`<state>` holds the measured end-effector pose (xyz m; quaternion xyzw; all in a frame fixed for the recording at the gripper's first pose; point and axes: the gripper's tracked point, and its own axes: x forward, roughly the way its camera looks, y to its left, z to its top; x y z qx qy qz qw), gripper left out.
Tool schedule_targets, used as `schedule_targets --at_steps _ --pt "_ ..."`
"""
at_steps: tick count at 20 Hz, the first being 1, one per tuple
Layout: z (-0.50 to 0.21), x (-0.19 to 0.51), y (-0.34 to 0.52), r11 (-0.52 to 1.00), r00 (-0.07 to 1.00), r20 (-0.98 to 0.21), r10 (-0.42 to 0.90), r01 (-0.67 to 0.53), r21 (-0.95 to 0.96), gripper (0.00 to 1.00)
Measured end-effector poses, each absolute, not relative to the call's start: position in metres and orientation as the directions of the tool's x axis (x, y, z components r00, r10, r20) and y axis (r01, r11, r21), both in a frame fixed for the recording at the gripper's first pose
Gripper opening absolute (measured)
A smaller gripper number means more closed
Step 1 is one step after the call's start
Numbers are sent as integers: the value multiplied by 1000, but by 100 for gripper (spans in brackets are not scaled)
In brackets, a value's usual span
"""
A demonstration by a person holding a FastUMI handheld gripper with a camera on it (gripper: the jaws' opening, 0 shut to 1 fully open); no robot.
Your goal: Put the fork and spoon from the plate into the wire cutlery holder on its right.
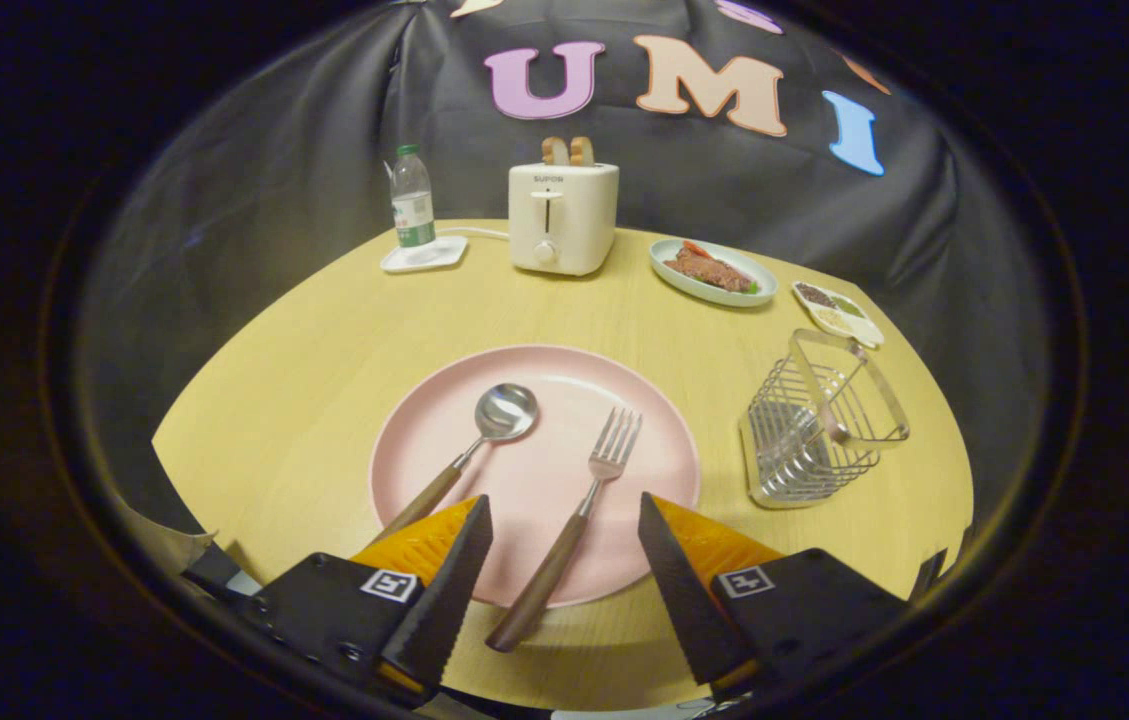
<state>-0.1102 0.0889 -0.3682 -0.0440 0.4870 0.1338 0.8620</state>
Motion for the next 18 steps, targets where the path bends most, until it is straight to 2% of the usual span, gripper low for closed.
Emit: schedule_targets --at_steps 9,11,18 --pt "-388 -113 78 958 418 -900 123 -286 -1 38" --pt "-390 -115 79 959 386 -912 139 -283 26 14" --pt "-375 -110 71 936 318 -933 168 -348 50 8"
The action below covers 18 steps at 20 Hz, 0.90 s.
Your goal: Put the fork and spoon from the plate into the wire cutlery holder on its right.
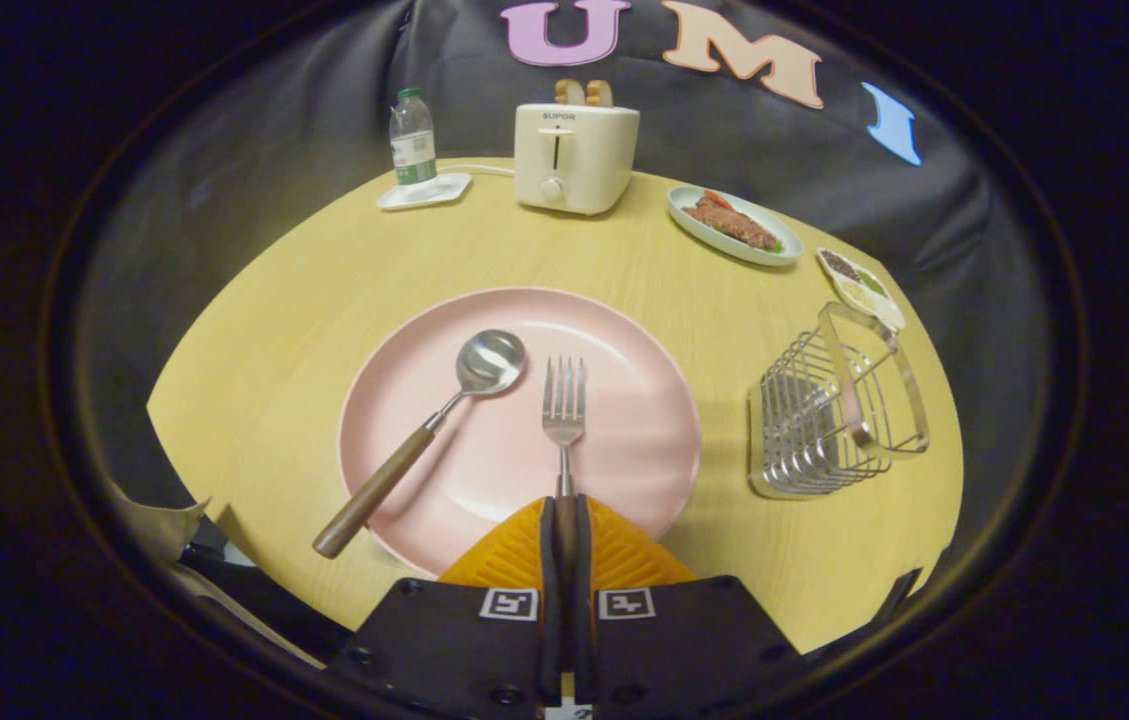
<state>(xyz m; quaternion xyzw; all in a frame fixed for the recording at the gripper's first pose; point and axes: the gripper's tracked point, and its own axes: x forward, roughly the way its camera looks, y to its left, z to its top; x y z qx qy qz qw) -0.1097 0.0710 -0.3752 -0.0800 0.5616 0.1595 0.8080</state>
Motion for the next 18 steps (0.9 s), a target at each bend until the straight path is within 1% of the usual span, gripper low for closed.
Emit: schedule_targets --at_steps 3,9,18 --pt "-355 -100 62 921 308 -931 196 -384 66 8" --pt "-311 -68 25 900 331 -921 206 -433 46 8" --pt "-287 -38 -58 895 302 -942 149 -446 -1 8"
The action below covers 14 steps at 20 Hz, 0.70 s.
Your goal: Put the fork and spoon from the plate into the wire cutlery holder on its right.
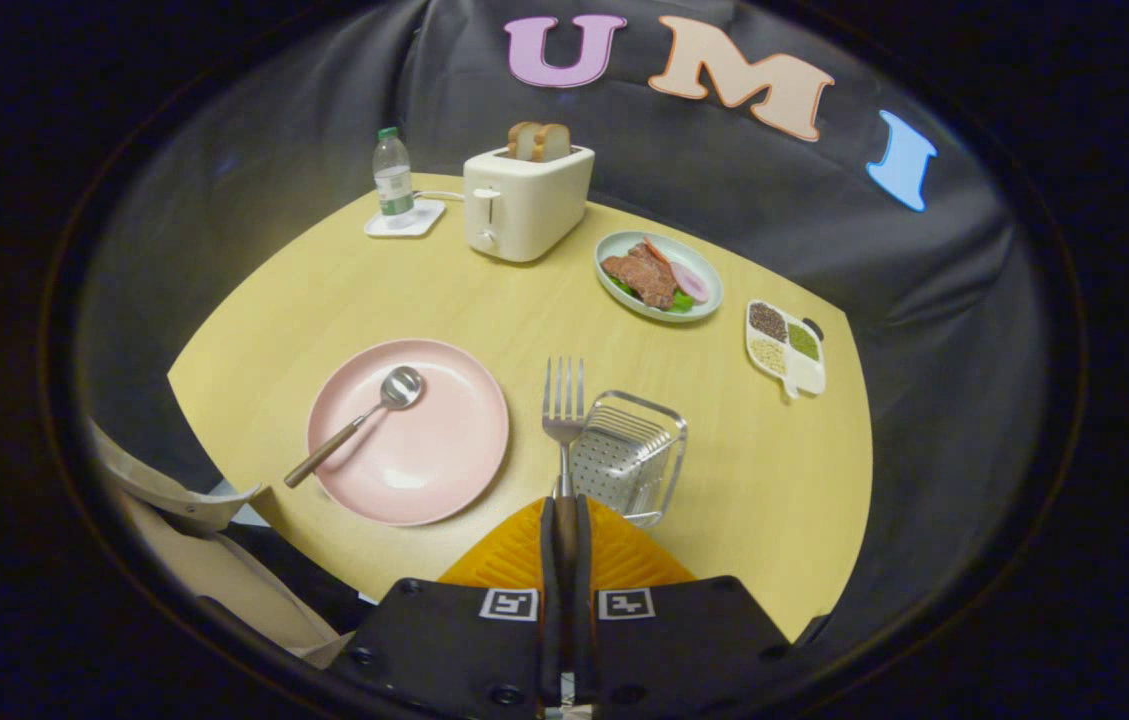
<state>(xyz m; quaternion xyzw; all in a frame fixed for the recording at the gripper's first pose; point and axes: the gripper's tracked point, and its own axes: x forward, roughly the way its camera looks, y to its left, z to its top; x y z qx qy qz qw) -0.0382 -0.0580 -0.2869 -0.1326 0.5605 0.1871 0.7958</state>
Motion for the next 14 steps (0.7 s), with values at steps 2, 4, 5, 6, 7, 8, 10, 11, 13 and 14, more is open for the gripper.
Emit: schedule_targets --at_steps 2,4,5,6,7,8,10,11,13,14 --pt "-286 -35 -75 892 286 -949 135 -452 -9 8" --pt "-288 -33 -91 883 266 -957 115 -469 -24 8" --pt "-290 -35 -97 873 242 -964 112 -488 -21 8" --pt "-292 -37 -100 862 220 -969 114 -507 -14 8" --pt "-295 -39 -103 849 192 -975 113 -528 -5 8" --pt "-298 -41 -105 840 167 -979 113 -543 4 8" --pt "-305 -41 -108 818 127 -986 106 -575 14 8" --pt "-309 -42 -109 808 102 -990 102 -589 23 8" --pt "-316 -44 -106 795 47 -994 102 -604 53 8" --pt "-320 -44 -107 793 23 -995 97 -605 63 8"
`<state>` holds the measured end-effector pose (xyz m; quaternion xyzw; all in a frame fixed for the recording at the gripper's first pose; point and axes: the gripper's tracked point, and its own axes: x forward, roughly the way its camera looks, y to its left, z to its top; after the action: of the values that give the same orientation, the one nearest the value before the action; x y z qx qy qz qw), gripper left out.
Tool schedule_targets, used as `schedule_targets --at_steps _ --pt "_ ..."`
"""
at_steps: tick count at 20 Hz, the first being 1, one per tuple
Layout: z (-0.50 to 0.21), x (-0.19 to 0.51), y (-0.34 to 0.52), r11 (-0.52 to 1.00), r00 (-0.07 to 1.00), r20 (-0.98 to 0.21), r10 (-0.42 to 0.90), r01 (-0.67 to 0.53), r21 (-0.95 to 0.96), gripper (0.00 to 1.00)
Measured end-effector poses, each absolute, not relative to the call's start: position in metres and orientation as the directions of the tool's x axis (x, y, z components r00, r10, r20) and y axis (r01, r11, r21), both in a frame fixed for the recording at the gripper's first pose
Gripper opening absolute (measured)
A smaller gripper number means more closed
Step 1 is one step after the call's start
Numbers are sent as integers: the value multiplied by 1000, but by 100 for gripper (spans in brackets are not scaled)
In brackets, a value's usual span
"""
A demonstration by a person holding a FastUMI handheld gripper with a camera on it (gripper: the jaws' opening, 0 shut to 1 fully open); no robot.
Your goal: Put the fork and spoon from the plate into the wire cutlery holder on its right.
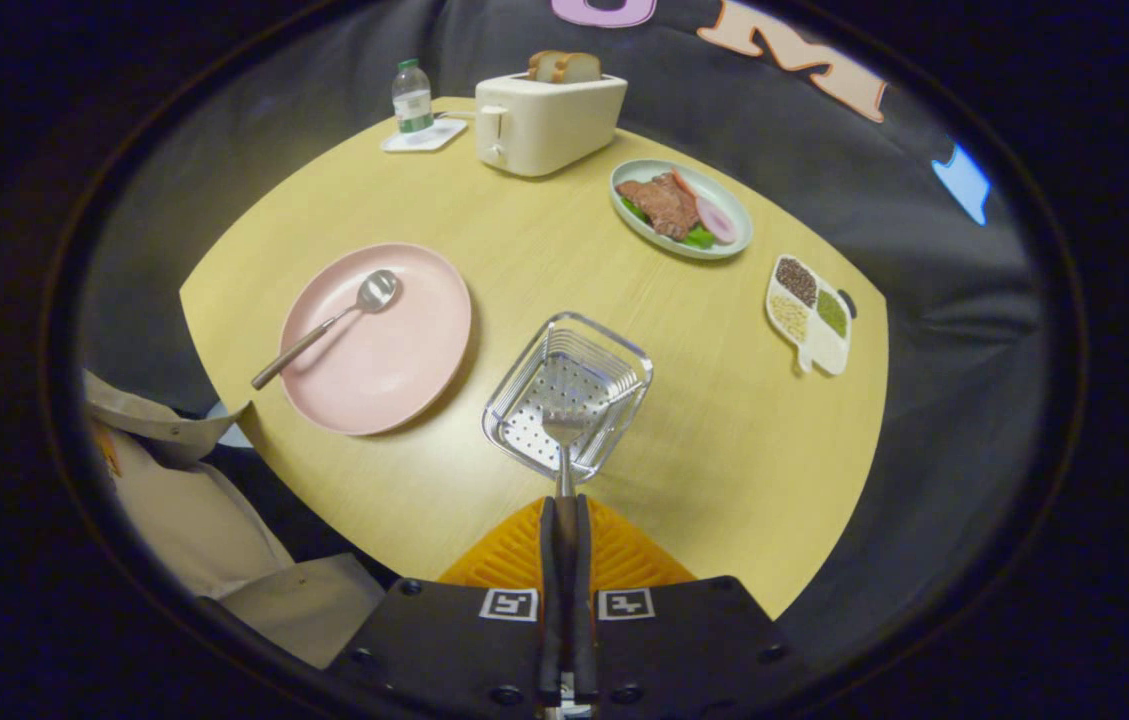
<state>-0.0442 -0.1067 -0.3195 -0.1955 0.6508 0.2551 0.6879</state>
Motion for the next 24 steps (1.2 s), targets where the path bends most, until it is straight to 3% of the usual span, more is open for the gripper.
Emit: schedule_targets --at_steps 11,18,20,24 --pt "-339 -27 -97 795 -155 -985 72 -588 150 8" --pt "-339 -17 -90 808 -164 -984 75 -568 156 14" --pt "-339 -13 -89 813 -135 -988 77 -565 141 20" --pt "-329 -4 -79 843 -34 -991 126 -523 125 56"
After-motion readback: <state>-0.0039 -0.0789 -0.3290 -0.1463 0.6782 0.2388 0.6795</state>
